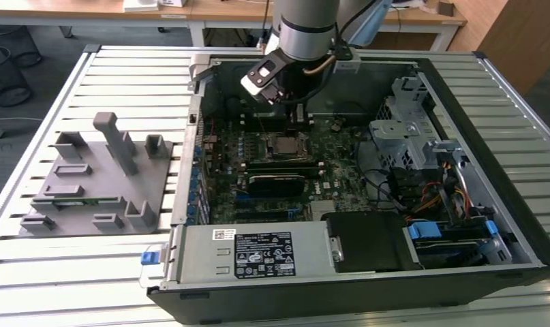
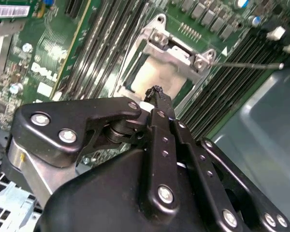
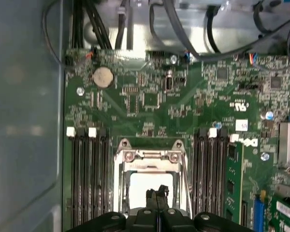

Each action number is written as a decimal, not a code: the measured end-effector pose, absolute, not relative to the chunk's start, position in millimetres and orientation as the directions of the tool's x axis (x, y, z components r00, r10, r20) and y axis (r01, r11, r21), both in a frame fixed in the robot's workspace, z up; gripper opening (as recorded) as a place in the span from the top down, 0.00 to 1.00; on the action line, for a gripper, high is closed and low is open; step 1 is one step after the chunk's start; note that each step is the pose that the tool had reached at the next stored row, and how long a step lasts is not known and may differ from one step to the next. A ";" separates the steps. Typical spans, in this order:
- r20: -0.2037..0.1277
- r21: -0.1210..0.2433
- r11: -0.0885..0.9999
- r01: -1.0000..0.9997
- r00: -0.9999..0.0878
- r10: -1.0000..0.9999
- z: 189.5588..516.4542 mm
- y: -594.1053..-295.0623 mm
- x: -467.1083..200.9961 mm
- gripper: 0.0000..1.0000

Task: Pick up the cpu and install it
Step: 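Close the cpu cover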

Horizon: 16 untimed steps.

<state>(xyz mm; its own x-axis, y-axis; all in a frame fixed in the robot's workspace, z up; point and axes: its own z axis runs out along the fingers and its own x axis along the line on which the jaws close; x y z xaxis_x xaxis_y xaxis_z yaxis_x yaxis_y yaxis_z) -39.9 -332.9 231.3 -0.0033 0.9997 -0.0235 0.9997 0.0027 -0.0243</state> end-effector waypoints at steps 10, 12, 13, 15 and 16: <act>-0.023 -0.024 0.004 1.000 -0.004 1.000 219.8 -332.9 -55.0 0.89; -0.023 -0.024 0.004 1.000 -0.005 1.000 217.6 -332.9 -58.0 0.89; -0.023 -0.024 0.004 1.000 -0.005 1.000 216.7 -332.9 -59.0 0.89; -0.023 -0.024 0.004 1.000 -0.005 1.000 215.1 -332.9 -61.0 0.89; -0.023 -0.024 0.004 1.000 -0.005 1.000 214.3 -332.9 -62.0 0.89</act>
<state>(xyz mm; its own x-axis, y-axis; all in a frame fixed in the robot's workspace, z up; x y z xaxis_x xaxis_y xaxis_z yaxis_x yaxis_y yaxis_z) -62.0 -332.9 214.3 -0.0045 0.9997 -0.0235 0.9997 0.0040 -0.0243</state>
